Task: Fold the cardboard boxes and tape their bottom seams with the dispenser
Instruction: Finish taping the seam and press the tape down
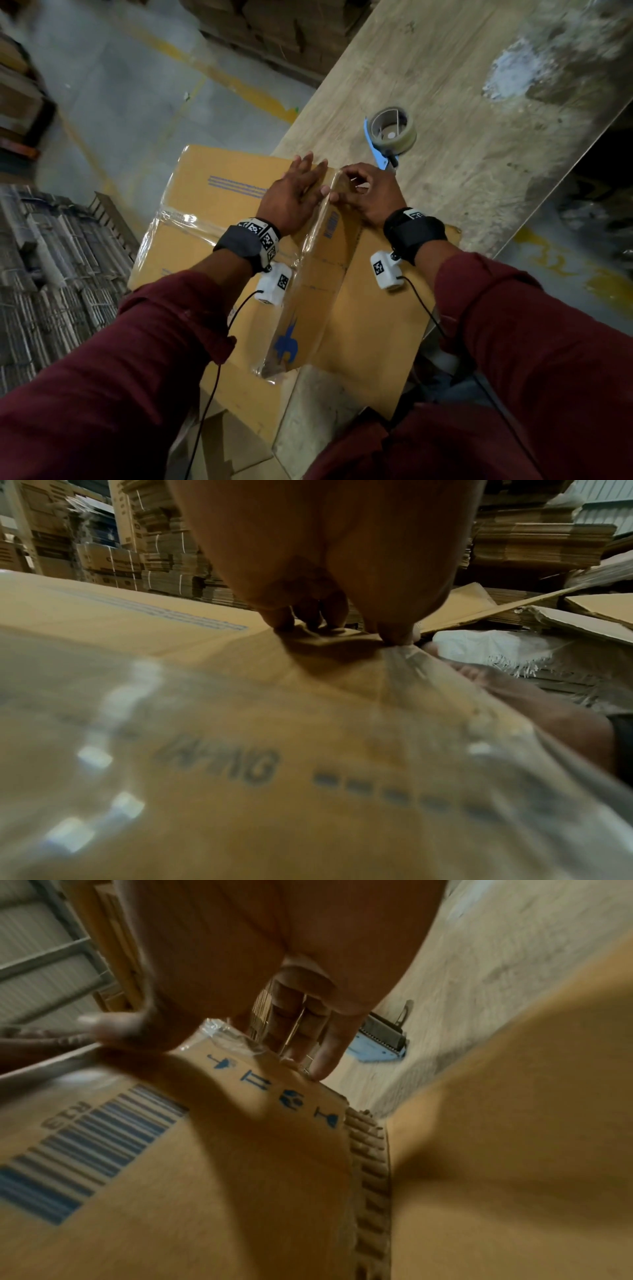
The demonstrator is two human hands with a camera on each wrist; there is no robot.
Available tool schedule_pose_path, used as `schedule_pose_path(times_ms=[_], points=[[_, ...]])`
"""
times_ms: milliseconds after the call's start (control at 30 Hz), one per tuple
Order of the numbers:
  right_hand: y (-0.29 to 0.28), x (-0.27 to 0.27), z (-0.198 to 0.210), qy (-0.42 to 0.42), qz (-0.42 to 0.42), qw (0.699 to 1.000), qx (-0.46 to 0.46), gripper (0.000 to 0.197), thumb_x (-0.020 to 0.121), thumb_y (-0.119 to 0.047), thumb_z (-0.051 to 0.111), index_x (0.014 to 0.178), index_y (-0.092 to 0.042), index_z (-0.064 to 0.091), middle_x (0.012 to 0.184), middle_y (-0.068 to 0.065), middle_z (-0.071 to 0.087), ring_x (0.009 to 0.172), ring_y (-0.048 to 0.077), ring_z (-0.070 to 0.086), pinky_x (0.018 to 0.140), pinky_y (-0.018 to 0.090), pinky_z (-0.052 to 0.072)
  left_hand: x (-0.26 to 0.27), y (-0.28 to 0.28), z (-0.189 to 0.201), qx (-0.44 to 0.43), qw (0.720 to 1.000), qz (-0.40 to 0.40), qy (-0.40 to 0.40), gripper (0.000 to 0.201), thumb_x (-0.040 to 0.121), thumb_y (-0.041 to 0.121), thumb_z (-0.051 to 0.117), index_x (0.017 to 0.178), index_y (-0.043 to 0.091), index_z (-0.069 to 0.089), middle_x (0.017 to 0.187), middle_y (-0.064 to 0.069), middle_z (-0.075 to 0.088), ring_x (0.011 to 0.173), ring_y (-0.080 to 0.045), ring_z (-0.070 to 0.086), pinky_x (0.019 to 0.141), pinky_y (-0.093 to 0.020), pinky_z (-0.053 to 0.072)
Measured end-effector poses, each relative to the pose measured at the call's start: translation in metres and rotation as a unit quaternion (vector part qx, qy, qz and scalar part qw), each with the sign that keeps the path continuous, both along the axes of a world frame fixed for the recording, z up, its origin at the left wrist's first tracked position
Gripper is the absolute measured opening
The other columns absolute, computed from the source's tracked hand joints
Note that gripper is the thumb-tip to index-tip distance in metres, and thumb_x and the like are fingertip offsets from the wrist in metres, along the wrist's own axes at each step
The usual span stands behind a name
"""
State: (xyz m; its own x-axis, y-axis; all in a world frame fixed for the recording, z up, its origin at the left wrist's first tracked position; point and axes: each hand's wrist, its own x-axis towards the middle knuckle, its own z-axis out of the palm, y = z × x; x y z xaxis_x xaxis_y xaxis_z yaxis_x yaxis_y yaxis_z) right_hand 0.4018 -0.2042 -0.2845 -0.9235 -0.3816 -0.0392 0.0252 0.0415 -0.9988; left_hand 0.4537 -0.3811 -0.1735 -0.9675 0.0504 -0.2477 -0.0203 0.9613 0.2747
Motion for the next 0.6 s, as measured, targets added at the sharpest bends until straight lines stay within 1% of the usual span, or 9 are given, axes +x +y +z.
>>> schedule_pose_path(times_ms=[67, 133, 200, 333, 400, 433, 500, 567, 600], points=[[0.002, 0.003, -0.002, 0.024, 0.011, 0.999, 0.023, 0.08, 0.068, -0.046, 0.093, 0.138, -0.025, 0.06, 0.127, -0.003, 0.063, 0.111, 0.002, 0.058, 0.096, 0.024, 0.052, 0.0, -0.001, 0.0, 0.005, 1.0, 0.001, 0.002, 0.058, 0.108, 0.047, 0.046, 0.161, 0.026, 0.035, 0.171, -0.005, 0.019, 0.159, -0.024, 0.011, 0.125, -0.049, 0.021], [-0.002, 0.009, -0.004, 0.046, 0.03, 0.998, 0.041, 0.097, 0.063, -0.051, 0.093, 0.147, -0.03, 0.05, 0.136, -0.003, 0.058, 0.12, 0.007, 0.054, 0.104, 0.029, 0.048, 0.0, -0.002, -0.002, 0.01, 1.0, 0.009, 0.005, 0.059, 0.108, 0.049, 0.046, 0.161, 0.028, 0.034, 0.171, -0.003, 0.019, 0.159, -0.022, 0.011, 0.125, -0.046, 0.02], [-0.008, 0.015, -0.005, 0.054, 0.038, 0.996, 0.057, 0.105, 0.06, -0.057, 0.091, 0.15, -0.03, 0.046, 0.142, 0.0, 0.057, 0.127, 0.016, 0.053, 0.109, 0.037, 0.046, 0.001, -0.002, -0.005, 0.013, 1.0, 0.016, 0.007, 0.059, 0.107, 0.05, 0.046, 0.161, 0.028, 0.035, 0.171, -0.002, 0.019, 0.159, -0.021, 0.011, 0.124, -0.044, 0.019], [-0.01, 0.017, -0.001, 0.049, 0.031, 0.996, 0.073, 0.11, 0.058, -0.064, 0.088, 0.152, -0.029, 0.043, 0.144, 0.002, 0.056, 0.129, 0.018, 0.052, 0.11, 0.041, 0.044, 0.001, -0.003, -0.007, 0.012, 1.0, 0.019, 0.015, 0.059, 0.107, 0.051, 0.047, 0.16, 0.029, 0.036, 0.171, -0.002, 0.022, 0.159, -0.02, 0.013, 0.124, -0.043, 0.02], [-0.007, 0.019, -0.002, 0.047, 0.033, 0.995, 0.082, 0.119, 0.056, -0.064, 0.091, 0.156, -0.033, 0.033, 0.149, 0.0, 0.051, 0.133, 0.018, 0.048, 0.112, 0.04, 0.043, 0.0, -0.005, -0.005, 0.02, 1.0, 0.019, 0.015, 0.06, 0.106, 0.05, 0.05, 0.16, 0.028, 0.037, 0.17, -0.002, 0.024, 0.159, -0.019, 0.014, 0.126, -0.044, 0.023], [-0.006, 0.021, -0.002, 0.056, 0.037, 0.993, 0.098, 0.129, 0.051, -0.07, 0.089, 0.158, -0.037, 0.025, 0.154, -0.001, 0.046, 0.137, 0.02, 0.044, 0.113, 0.044, 0.041, 0.0, -0.007, -0.005, 0.026, 0.999, 0.021, 0.014, 0.061, 0.105, 0.05, 0.052, 0.16, 0.027, 0.038, 0.17, -0.002, 0.025, 0.158, -0.018, 0.015, 0.126, -0.043, 0.024], [-0.007, 0.029, -0.001, 0.087, 0.057, 0.985, 0.138, 0.147, 0.041, -0.084, 0.082, 0.16, -0.041, 0.007, 0.163, 0.0, 0.031, 0.148, 0.026, 0.031, 0.116, 0.055, 0.035, 0.002, -0.007, 0.001, 0.039, 0.998, 0.038, 0.018, 0.062, 0.104, 0.049, 0.056, 0.158, 0.024, 0.041, 0.169, -0.004, 0.029, 0.157, -0.018, 0.022, 0.125, -0.04, 0.027], [-0.01, 0.038, 0.002, 0.109, 0.061, 0.978, 0.168, 0.151, 0.04, -0.087, 0.078, 0.16, -0.042, -0.003, 0.168, 0.003, 0.019, 0.153, 0.029, 0.02, 0.117, 0.059, 0.031, 0.008, -0.004, 0.01, 0.06, 0.995, 0.072, 0.036, 0.058, 0.103, 0.044, 0.061, 0.154, 0.022, 0.048, 0.164, -0.005, 0.038, 0.152, -0.018, 0.034, 0.122, -0.036, 0.032], [-0.012, 0.041, 0.006, 0.116, 0.061, 0.976, 0.172, 0.15, 0.042, -0.086, 0.077, 0.16, -0.042, -0.004, 0.168, 0.004, 0.018, 0.153, 0.029, 0.019, 0.117, 0.059, 0.031, 0.014, -0.003, 0.015, 0.075, 0.992, 0.094, 0.049, 0.055, 0.101, 0.043, 0.063, 0.151, 0.021, 0.053, 0.159, -0.004, 0.046, 0.146, -0.017, 0.042, 0.119, -0.035, 0.037]])
